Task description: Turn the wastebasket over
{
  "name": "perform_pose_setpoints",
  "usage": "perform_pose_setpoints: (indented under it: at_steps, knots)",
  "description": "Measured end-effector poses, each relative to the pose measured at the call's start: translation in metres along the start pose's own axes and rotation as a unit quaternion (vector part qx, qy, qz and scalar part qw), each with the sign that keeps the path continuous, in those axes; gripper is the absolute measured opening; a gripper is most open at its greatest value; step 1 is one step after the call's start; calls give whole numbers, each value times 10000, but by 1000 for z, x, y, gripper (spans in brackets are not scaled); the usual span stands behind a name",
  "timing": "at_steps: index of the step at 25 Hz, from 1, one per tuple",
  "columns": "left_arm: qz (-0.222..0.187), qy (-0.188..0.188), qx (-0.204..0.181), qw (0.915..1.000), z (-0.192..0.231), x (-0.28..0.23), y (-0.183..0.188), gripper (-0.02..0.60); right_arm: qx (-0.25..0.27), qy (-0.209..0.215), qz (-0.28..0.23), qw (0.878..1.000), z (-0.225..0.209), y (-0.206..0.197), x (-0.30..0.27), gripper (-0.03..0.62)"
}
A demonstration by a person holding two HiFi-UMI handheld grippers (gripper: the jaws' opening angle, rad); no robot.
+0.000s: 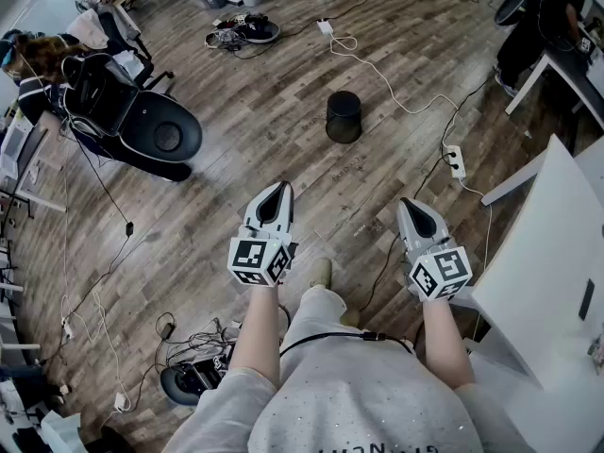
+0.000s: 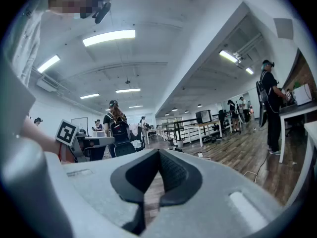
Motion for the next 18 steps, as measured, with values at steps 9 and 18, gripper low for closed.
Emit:
perform_pose_setpoints:
  at_steps: [9, 18]
  knots:
    - [-153, -58, 316, 9994, 10, -10, -7, -2, -36, 76, 110, 9999, -7, -9, -8, -2]
    - [320, -308, 464, 9979, 53, -94, -18, 175, -329, -47, 328, 9989, -51, -23, -70, 72]
Point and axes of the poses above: the fingertips, and each gripper's own axes: x backward along the fingers, z to its left, y out of its top, the point moved 7 cm from there along x, backward along the fingers, and after that the axes turned 10 degrees about x, right-handed, at the moved point
